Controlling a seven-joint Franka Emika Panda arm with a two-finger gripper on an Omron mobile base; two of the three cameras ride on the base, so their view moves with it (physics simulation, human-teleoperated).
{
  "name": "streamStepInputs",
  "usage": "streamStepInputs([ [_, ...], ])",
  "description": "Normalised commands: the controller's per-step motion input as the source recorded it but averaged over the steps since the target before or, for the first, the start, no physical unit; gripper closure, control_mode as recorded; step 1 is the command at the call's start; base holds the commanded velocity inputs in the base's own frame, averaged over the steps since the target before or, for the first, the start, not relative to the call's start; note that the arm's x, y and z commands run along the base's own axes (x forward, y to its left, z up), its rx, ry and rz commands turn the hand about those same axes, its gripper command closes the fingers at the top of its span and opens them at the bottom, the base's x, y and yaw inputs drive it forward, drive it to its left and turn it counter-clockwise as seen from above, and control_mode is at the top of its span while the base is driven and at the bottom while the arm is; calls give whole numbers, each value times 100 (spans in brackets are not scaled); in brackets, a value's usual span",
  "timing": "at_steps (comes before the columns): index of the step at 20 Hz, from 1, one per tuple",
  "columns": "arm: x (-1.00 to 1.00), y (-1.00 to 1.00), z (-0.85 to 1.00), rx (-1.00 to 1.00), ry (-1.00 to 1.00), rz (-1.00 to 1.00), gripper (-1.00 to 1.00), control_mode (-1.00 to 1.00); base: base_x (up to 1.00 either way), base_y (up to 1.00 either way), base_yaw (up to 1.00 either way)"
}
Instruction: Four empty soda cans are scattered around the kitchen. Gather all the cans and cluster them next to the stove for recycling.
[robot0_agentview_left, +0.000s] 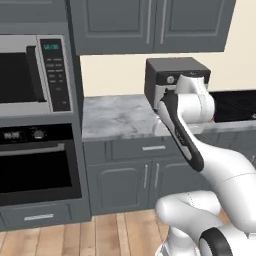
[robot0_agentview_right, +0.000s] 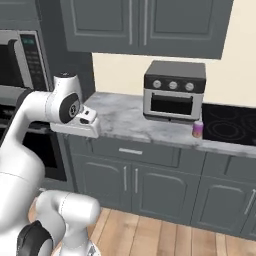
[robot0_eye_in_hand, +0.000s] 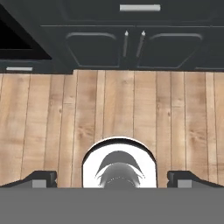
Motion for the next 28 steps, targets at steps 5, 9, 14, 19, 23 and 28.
streamStepInputs([
  [5,0,0,0,0,0,0,-100,100,0,-30,-39],
  [9,0,0,0,0,0,0,-100,100,1,-51,-34],
  [14,0,0,0,0,0,0,-100,100,0,-54,-33],
  [19,0,0,0,0,0,0,-100,100,0,-31,-42],
  [23,0,0,0,0,0,0,-100,100,0,-18,-45],
  [28,0,0,0,0,0,0,-100,100,0,-22,-45],
])
